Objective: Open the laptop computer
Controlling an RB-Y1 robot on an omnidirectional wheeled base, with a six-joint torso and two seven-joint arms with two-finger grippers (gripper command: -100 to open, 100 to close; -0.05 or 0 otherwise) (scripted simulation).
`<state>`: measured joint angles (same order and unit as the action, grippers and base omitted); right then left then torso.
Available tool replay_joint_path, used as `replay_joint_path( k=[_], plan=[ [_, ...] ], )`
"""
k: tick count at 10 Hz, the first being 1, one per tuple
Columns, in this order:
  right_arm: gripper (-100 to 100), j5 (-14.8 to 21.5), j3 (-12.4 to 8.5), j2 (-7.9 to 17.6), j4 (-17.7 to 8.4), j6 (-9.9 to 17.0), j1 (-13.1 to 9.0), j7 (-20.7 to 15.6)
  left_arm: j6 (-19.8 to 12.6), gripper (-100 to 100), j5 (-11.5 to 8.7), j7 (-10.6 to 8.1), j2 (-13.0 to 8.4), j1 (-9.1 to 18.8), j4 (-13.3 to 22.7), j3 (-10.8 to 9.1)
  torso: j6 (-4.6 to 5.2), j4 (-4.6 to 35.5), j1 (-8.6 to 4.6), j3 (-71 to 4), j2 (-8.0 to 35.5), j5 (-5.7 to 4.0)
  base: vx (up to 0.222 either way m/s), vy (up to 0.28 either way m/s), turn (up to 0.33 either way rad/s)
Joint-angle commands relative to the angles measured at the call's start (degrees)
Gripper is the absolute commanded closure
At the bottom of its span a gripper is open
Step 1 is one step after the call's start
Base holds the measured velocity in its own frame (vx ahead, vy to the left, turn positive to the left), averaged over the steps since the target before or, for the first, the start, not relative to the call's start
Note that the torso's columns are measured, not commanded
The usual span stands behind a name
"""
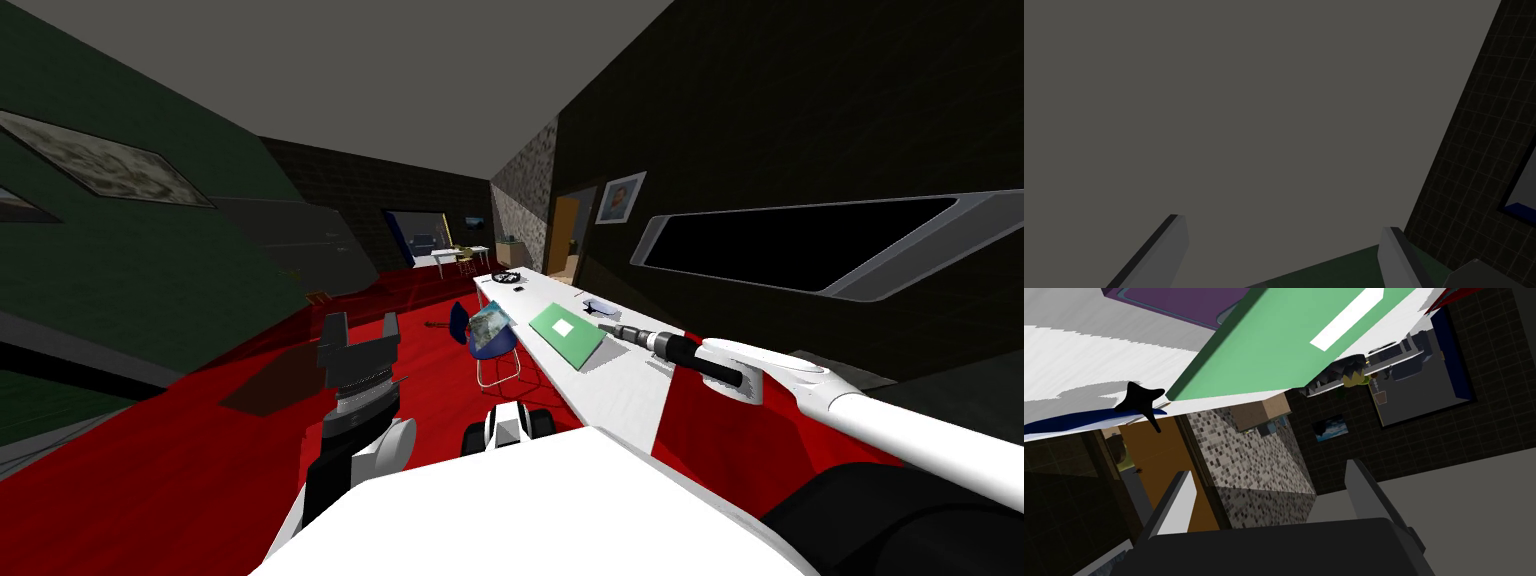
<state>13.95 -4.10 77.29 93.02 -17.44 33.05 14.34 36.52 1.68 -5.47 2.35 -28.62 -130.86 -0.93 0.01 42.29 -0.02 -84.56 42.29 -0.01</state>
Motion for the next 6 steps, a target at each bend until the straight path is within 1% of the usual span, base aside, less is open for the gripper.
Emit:
replay_joint_path(
  k=[1, 6],
  plan=[
    [0, -0.04, -0.05, 0.13, 0.1, 0.03, 0.04, 0.19, 0.0, 0, 0.0, 0.0, 0.0, 0.0, 0.0, 0.0, -0.03, 0.0, 0.0, 0.01, 0.0, -0.01, 0.0, 0.0, 0.0],
    [0, -0.03, -0.05, 0.12, 0.09, 0.03, 0.03, 0.17, 0.0, 0, 0.0, 0.0, 0.0, 0.0, 0.0, 0.0, -0.01, 0.0, 0.02, 0.0, 0.0, 0.01, 0.0, 0.0, 0.0]
  ],
)
